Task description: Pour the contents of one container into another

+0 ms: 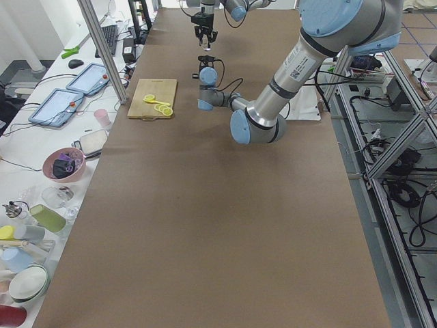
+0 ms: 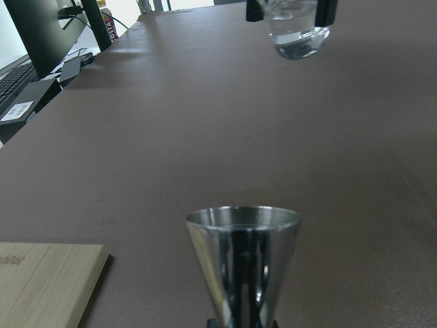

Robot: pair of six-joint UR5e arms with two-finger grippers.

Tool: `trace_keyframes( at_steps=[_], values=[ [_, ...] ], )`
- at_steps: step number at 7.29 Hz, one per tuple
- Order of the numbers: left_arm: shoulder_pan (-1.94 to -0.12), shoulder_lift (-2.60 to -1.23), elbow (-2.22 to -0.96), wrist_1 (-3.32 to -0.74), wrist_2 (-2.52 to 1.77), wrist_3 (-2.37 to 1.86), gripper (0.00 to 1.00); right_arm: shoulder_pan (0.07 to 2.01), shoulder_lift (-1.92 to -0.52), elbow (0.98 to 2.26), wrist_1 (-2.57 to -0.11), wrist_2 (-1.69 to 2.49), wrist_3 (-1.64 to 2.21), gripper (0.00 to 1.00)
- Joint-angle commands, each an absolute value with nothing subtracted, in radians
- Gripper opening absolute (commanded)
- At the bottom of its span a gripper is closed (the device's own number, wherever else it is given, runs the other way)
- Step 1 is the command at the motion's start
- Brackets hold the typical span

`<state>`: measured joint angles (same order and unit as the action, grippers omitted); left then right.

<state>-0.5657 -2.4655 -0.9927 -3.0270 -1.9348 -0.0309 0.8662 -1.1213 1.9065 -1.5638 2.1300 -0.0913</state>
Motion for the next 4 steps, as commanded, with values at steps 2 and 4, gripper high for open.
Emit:
trace_keyframes(
  at_steps=[2,4],
  values=[
    [-0.546,-2.5,-0.882,-3.201,-1.901,-0.054,0.0,0.83,-1.036,1.881,-1.667,2.128,-0.091,0.0],
    [-0.537,-2.5,-0.864,-3.238,-1.888,-0.095,0.0,0.819,-0.989,1.856,-1.721,2.128,-0.103,0.0]
  ],
)
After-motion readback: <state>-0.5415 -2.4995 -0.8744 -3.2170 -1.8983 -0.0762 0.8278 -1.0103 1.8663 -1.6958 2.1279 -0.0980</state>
